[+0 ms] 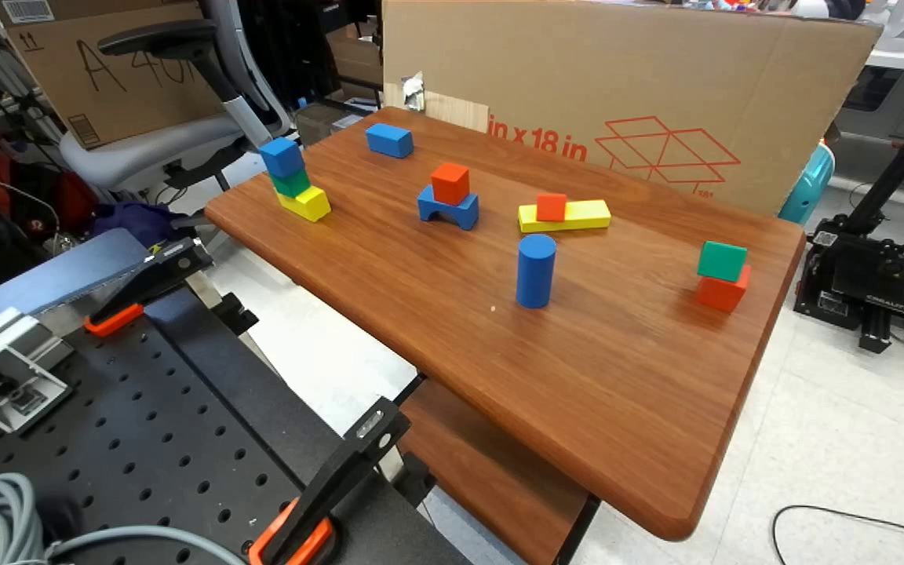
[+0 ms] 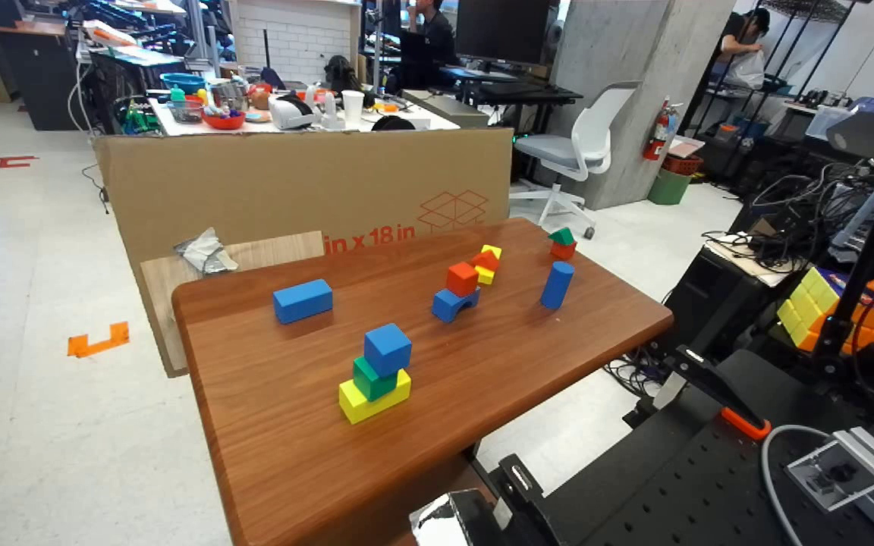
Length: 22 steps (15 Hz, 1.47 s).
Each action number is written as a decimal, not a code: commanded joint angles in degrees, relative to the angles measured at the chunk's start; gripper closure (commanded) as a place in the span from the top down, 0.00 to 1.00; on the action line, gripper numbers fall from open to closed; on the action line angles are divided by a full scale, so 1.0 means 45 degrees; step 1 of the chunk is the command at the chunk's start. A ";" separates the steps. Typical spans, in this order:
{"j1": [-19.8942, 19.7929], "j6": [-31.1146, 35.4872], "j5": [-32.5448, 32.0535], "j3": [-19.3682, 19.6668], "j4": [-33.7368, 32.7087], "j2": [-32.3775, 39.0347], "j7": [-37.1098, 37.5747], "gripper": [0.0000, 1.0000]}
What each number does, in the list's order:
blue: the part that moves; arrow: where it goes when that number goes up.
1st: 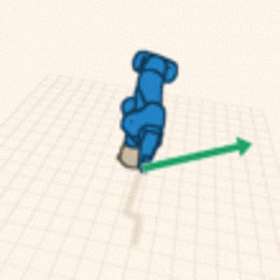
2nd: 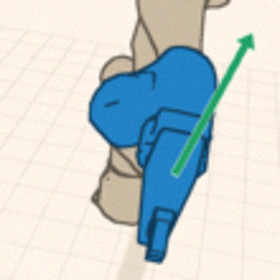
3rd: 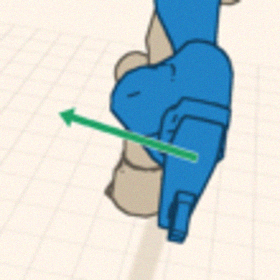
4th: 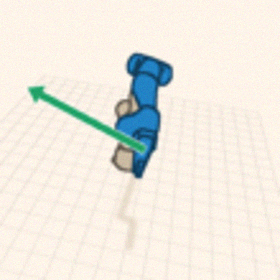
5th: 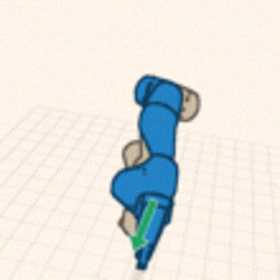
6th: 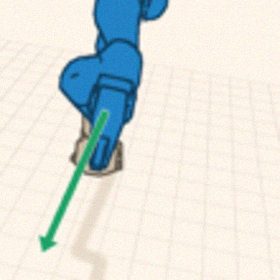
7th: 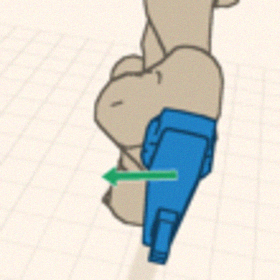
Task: Remove the green block from the orange block, then move the orange block forward and move the blue block to the right
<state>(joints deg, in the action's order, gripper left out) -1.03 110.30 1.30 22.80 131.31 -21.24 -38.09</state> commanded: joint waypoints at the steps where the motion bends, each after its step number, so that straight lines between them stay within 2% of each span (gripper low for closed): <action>1: -0.0508 -0.0033 0.0192 -0.0450 -0.0025 0.0084 -0.0160 1.00; 2: -0.0508 -0.0033 0.0192 -0.0450 -0.0025 0.0083 -0.0160 1.00; 6: -0.0265 0.0037 0.1437 -0.0511 -0.1397 0.2083 0.0082 1.00; 12: -0.0807 0.1263 0.2883 -0.1103 -0.3945 0.5377 0.0368 1.00; 18: -0.1794 0.2580 0.2281 -0.2229 -0.6009 0.8620 0.1396 1.00; 22: -0.2482 0.2588 0.1722 -0.2685 -0.7147 1.0234 0.1757 1.00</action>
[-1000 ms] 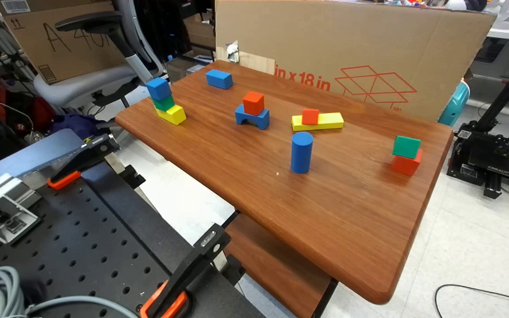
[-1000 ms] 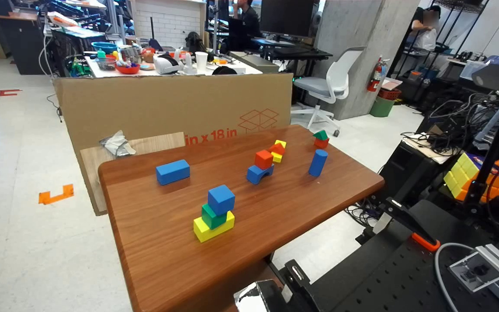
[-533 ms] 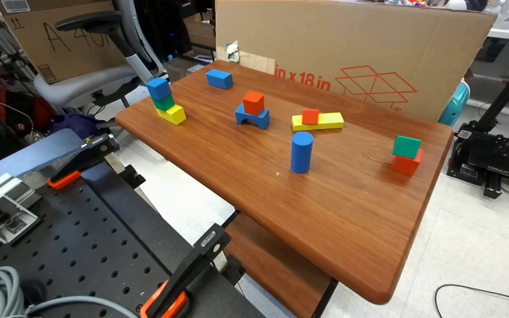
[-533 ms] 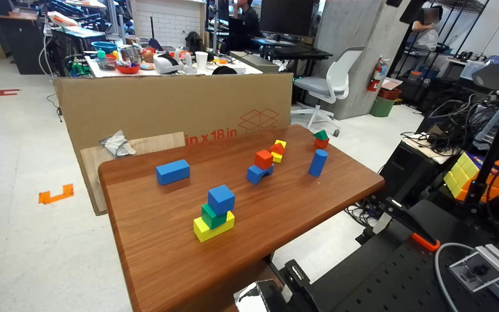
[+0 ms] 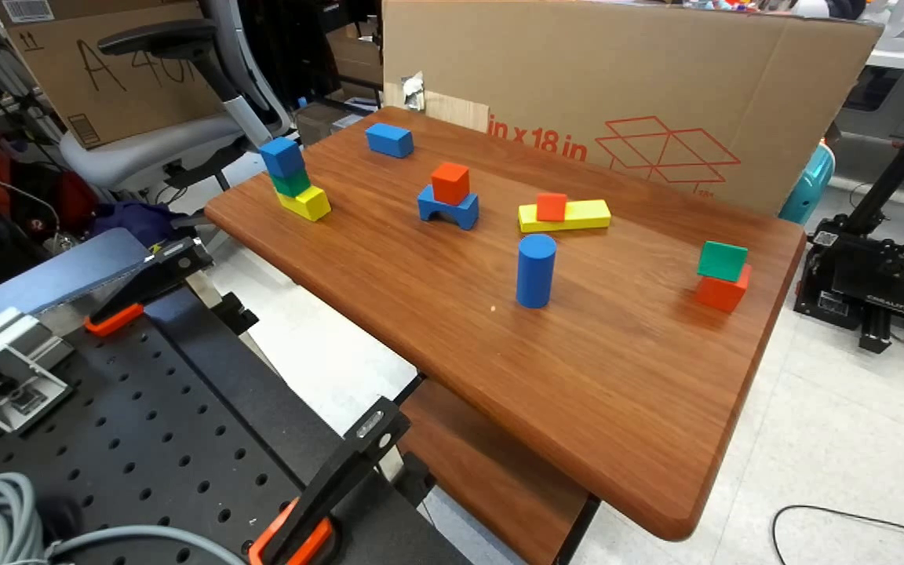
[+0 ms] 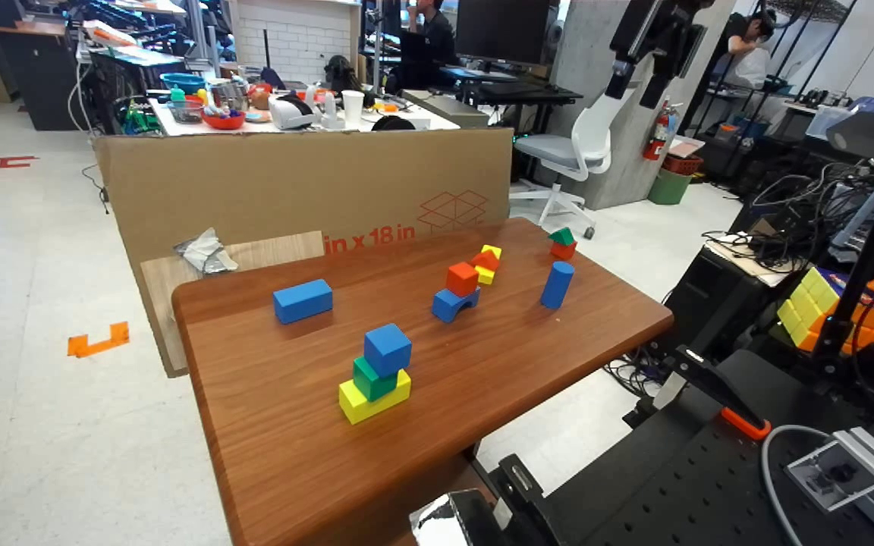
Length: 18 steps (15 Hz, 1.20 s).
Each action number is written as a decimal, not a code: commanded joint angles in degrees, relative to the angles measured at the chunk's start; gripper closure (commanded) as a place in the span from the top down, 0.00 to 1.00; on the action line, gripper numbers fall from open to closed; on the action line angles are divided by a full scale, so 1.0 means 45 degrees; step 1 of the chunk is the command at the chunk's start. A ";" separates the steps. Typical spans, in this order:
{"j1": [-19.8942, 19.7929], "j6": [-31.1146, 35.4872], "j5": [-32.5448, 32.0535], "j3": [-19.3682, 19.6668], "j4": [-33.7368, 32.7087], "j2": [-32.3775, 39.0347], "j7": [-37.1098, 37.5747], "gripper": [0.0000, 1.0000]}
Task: Remove the green block from the orange block, then move the orange block forward and move the blue block to the right
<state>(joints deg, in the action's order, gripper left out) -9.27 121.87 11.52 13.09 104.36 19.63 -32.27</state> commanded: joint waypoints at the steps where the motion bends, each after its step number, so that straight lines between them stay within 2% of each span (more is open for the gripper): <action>1: -0.0800 0.0018 -0.0658 -0.0639 -0.1447 0.1522 0.0527 1.00; 7: -0.1118 0.0017 -0.1411 -0.1291 -0.2852 0.3405 0.1097 1.00; 9: -0.1071 0.0464 -0.1725 -0.1475 -0.3096 0.3920 0.1103 1.00; 13: -0.0931 0.0900 -0.2449 -0.1559 -0.3686 0.4882 0.1665 1.00; 18: -0.0909 0.0775 -0.2920 -0.1572 -0.4312 0.5714 0.2171 1.00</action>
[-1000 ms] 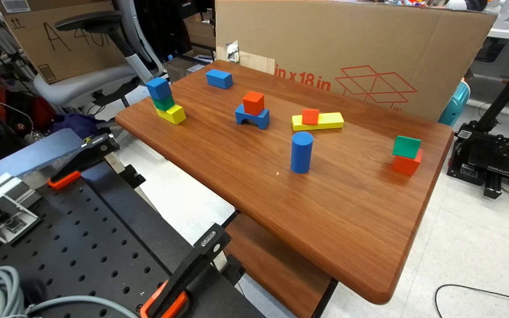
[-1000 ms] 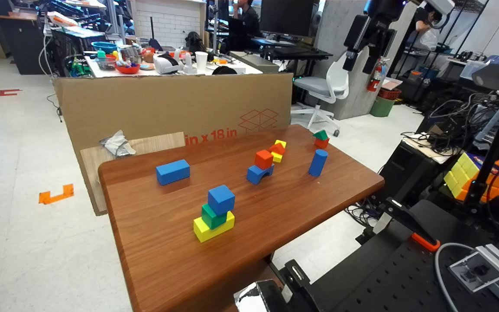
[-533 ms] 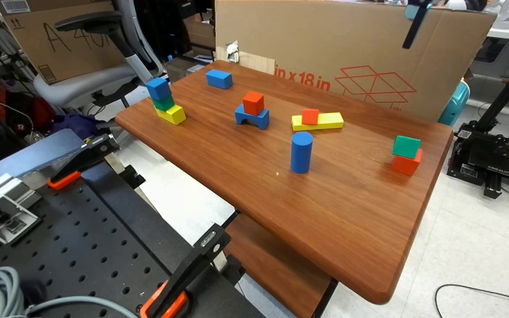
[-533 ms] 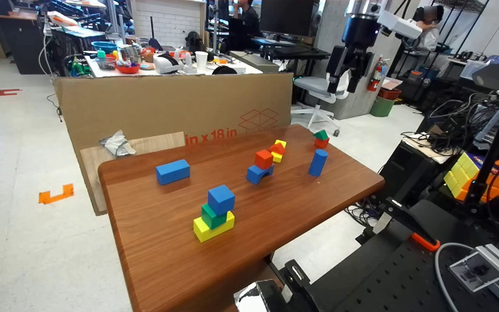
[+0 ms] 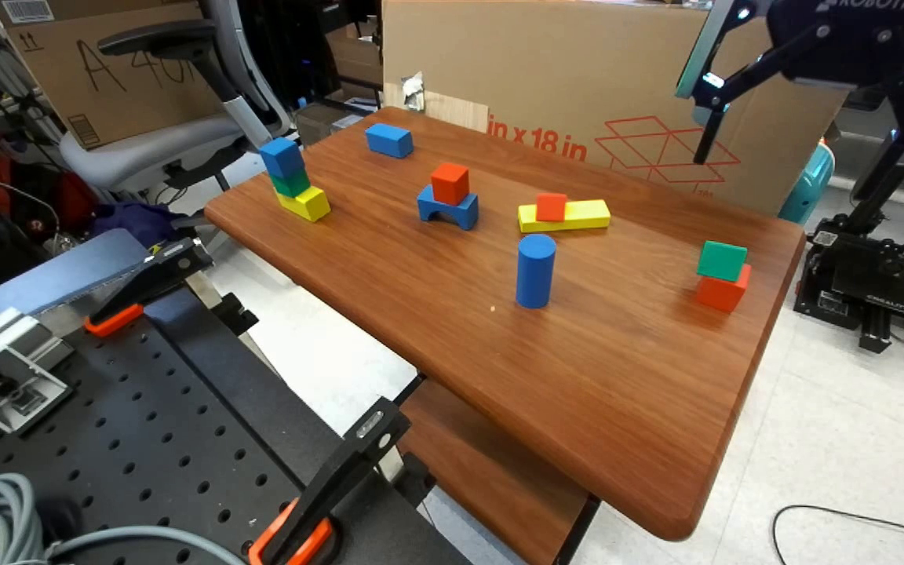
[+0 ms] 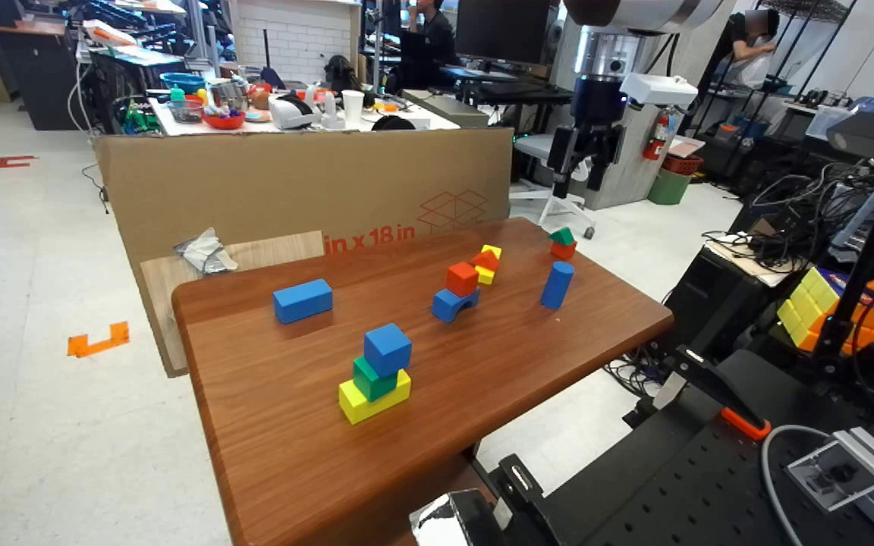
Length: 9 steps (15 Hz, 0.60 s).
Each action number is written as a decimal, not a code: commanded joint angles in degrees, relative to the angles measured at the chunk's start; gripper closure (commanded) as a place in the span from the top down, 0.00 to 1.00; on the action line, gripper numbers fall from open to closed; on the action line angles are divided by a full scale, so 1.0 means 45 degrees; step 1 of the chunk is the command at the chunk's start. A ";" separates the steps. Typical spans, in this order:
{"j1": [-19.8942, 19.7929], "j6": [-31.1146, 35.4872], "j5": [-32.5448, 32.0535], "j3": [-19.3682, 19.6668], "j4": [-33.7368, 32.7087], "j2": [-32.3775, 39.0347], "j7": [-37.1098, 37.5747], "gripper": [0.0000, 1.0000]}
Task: Remove the green block from the orange block, then move the orange block forward and move the blue block to the right
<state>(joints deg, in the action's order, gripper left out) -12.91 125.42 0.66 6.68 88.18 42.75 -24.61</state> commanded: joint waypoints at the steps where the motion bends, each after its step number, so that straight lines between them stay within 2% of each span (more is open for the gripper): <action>1: -0.0101 -0.0038 -0.0563 -0.0140 -0.0800 0.0694 0.0551 1.00; 9: -0.0016 0.0052 -0.1069 -0.0087 -0.1050 0.1481 0.0795 1.00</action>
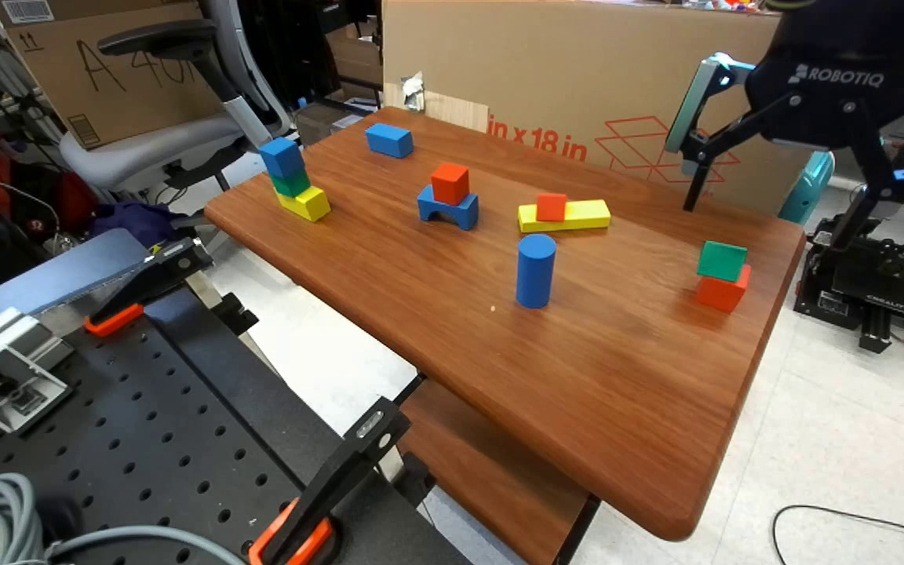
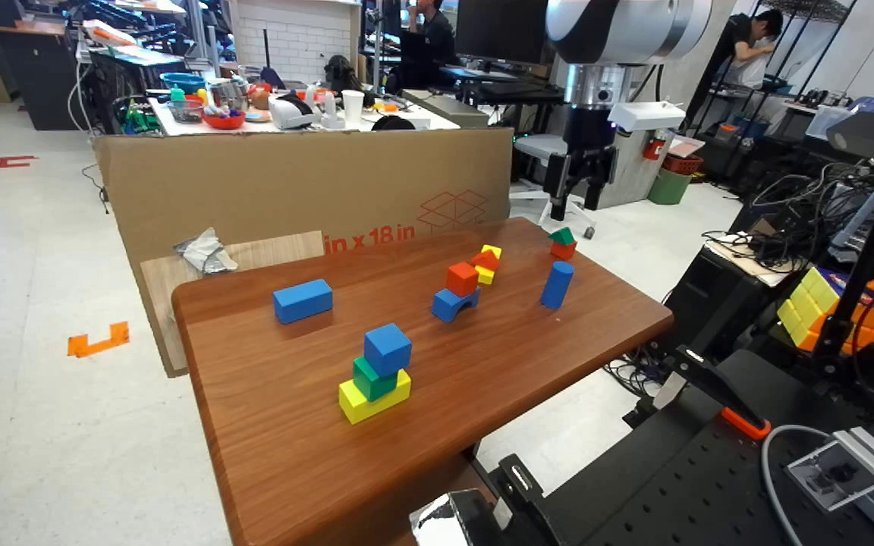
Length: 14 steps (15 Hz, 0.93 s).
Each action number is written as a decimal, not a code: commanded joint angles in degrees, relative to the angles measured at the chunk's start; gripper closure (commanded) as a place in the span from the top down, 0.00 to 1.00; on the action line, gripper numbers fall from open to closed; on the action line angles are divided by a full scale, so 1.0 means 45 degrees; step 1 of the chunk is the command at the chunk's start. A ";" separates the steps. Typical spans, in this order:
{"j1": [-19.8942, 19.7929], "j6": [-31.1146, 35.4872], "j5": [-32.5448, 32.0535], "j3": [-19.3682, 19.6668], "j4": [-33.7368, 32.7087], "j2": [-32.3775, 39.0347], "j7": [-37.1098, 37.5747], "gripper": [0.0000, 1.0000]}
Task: Remove the green block from the orange block, then move the orange block forward and move the blue block to the right
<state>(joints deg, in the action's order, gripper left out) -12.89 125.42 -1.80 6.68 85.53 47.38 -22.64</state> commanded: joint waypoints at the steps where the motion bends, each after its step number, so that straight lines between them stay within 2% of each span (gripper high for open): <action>1: -0.0003 0.0048 -0.0600 -0.0078 -0.0486 0.0530 0.0374 1.00; 8: 0.0089 0.0147 -0.1081 -0.0075 -0.0505 0.0832 0.0323 1.00; 9: 0.0111 0.0176 -0.1134 -0.0065 -0.0512 0.0850 0.0351 0.97; 10: 0.0126 0.0176 -0.1200 -0.0064 -0.0531 0.0862 0.0368 0.74; 12: 0.0146 0.0157 -0.1230 -0.0069 -0.0625 0.0897 0.0413 0.68; 14: 0.0164 0.0151 -0.1230 -0.0064 -0.0721 0.0926 0.0441 0.52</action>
<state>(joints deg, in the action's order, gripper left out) -12.19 125.46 -5.47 6.67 84.60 50.04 -22.26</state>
